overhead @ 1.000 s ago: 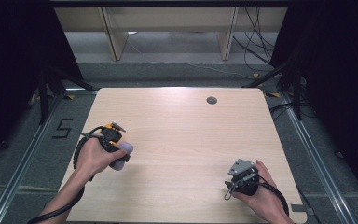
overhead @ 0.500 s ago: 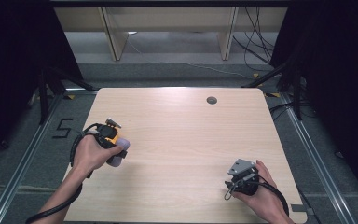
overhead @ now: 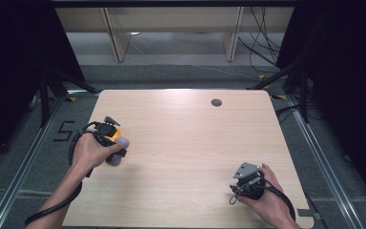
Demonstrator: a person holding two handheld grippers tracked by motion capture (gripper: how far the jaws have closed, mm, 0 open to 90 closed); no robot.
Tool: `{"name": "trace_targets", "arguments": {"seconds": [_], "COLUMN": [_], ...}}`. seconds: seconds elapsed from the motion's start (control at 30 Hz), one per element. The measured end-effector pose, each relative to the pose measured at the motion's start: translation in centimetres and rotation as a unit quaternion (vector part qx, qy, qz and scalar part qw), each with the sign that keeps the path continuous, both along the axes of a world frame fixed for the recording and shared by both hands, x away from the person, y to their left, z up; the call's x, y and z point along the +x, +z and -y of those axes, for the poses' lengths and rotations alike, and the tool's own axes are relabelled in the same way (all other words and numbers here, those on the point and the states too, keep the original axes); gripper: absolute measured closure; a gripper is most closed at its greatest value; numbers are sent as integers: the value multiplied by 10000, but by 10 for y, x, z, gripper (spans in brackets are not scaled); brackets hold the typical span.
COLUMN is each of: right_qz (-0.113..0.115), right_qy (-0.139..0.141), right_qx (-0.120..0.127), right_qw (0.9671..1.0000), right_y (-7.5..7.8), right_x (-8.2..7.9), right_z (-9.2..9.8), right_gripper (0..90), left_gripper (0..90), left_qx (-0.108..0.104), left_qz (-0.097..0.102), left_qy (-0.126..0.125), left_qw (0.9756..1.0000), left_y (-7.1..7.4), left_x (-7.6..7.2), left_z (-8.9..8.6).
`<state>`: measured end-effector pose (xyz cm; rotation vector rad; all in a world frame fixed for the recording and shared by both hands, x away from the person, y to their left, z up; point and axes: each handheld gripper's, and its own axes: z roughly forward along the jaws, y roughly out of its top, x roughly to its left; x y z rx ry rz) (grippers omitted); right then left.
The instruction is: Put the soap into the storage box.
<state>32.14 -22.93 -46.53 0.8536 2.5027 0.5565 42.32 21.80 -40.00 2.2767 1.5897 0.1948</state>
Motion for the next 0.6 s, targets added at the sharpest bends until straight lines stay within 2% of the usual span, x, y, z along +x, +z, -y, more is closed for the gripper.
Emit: {"name": "trace_targets", "arguments": {"seconds": [0.2,0.27,0.33,0.6], "right_qz": [-38,11,19,-57], "right_qy": [-43,-7,-21,-53], "right_qx": [13,-7,-21,23], "right_qw": [10000,10000,10000,10000], "right_y": [0,0,0,0], "right_x": [-1,0,0,-1], "right_z": [0,0,-1,-1], "right_gripper": [330,330,330,330], "left_gripper": [491,491,491,491], "left_qx": [-14,-7,47,79], "left_qz": [-13,-2,-14,-18], "left_qy": [39,85,25,119], "left_qw": [10000,10000,10000,9999], "left_y": [2,2,4,5], "left_x": [5,7,9,14], "left_z": [-7,-8,-11,-17]}}
